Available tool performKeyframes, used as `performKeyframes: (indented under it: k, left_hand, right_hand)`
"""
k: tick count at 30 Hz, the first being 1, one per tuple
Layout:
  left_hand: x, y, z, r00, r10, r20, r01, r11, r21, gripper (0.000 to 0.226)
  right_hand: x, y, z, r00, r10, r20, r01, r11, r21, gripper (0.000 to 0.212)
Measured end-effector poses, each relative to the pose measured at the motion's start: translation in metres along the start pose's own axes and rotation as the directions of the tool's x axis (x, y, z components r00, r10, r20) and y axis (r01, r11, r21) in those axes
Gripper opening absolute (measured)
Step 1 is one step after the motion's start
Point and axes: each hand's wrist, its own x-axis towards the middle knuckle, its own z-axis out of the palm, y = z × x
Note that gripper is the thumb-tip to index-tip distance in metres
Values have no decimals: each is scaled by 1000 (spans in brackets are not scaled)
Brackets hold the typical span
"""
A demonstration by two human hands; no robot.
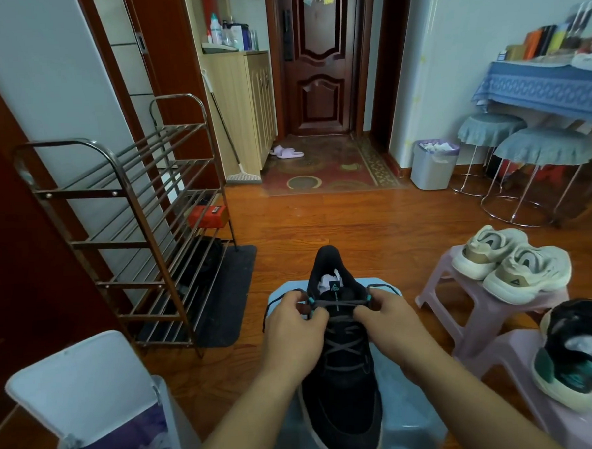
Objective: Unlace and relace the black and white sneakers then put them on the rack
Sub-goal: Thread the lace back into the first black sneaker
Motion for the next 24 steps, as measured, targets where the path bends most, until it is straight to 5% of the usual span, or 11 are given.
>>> performKeyframes:
  k: [5, 10, 16, 24]
  left_hand:
    - [-6, -16, -5, 984, 2, 177, 23, 990, -138, 45]
    - [-8, -13, 12, 1000, 6, -16, -7, 998, -59, 35]
    - [-11, -8, 6, 993, 87, -78, -74, 984, 161, 17]
    - [-20, -17, 6, 992, 29, 125, -31, 999, 14, 38]
  right_hand:
    - [-6, 11, -9, 989, 1, 151, -2, 1000, 9, 31]
    - [-12, 9, 6, 1000, 24, 18, -24, 1000, -5, 21]
    - [-13, 10, 4, 1000, 0, 11, 0, 997, -76, 28]
    - [-19, 9, 6, 994, 80, 73, -76, 995, -60, 29]
